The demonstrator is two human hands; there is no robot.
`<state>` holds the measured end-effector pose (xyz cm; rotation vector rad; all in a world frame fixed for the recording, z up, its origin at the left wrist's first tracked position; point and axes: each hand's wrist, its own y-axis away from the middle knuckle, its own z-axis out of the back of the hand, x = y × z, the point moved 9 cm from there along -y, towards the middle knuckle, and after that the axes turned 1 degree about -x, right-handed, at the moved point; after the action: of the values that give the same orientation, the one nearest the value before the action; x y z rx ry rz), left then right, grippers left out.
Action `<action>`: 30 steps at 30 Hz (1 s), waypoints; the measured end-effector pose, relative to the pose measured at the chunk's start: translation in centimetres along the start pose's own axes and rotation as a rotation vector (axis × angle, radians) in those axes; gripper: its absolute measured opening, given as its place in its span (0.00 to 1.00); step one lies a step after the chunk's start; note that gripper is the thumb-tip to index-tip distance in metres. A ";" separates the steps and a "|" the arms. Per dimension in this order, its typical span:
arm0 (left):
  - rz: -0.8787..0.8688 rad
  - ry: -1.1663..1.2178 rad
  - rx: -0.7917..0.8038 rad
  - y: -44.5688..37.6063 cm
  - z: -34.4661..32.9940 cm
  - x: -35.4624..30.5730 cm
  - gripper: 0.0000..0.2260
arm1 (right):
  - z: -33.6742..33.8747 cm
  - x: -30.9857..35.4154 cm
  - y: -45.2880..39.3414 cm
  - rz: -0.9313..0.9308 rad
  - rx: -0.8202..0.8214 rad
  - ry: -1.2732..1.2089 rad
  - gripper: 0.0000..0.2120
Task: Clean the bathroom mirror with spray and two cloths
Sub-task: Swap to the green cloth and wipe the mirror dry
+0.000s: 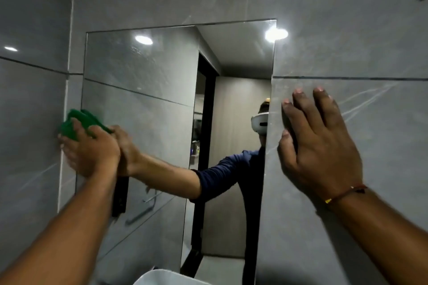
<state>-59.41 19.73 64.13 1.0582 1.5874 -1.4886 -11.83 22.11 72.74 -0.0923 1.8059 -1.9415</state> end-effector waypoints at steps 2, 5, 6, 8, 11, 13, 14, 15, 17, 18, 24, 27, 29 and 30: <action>0.005 0.028 0.004 6.2 -0.7 -3.3 0.28 | 0.1 0.0 0.1 0.013 0.012 -0.008 0.29; -0.211 0.051 0.085 17.8 -1.9 -9.6 0.30 | 0.5 -0.1 0.2 0.003 -0.028 -0.083 0.27; -0.306 0.052 0.129 21.9 -2.2 -11.5 0.30 | 0.7 -0.2 0.3 -0.006 -0.041 -0.115 0.26; -0.571 0.022 0.251 29.3 -2.7 -14.4 0.30 | 1.0 -0.5 0.4 -0.025 -0.063 -0.166 0.25; -1.146 -0.082 0.463 36.3 -3.5 -13.9 0.31 | 1.1 -0.8 0.9 0.004 -0.070 -0.166 0.25; -1.545 -0.106 0.454 36.6 -2.9 -11.0 0.29 | 1.0 -0.6 1.6 0.037 -0.035 -0.136 0.26; -1.650 -0.138 0.436 35.2 -2.7 -9.5 0.29 | 1.0 -0.5 1.8 0.039 -0.017 -0.130 0.26; -1.693 -0.167 0.412 32.9 -2.6 -8.4 0.29 | 1.0 -0.5 2.0 0.027 0.003 -0.129 0.27; -1.623 -0.191 0.378 27.1 -2.3 -6.4 0.30 | 0.9 -0.4 2.4 -0.003 0.028 -0.126 0.28; -1.542 -0.201 0.365 23.9 -2.2 -5.1 0.31 | 0.7 0.0 2.5 -0.005 0.037 -0.119 0.28; -0.894 -0.163 0.292 5.3 0.0 5.0 0.30 | 0.3 0.6 2.2 0.022 0.016 -0.020 0.28; -0.318 -0.042 0.200 0.5 1.1 9.9 0.29 | 0.1 0.8 2.2 0.018 0.013 0.007 0.28; -0.037 -0.017 0.103 2.0 1.1 10.8 0.28 | -0.1 1.0 2.4 0.022 0.024 0.007 0.28; 0.056 -0.015 0.061 3.8 1.0 10.4 0.28 | -0.1 1.0 2.4 0.023 0.025 0.004 0.28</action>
<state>-60.32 19.73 53.02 1.1141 1.4981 -1.5129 -11.98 21.77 70.16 -0.0587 1.7769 -1.9496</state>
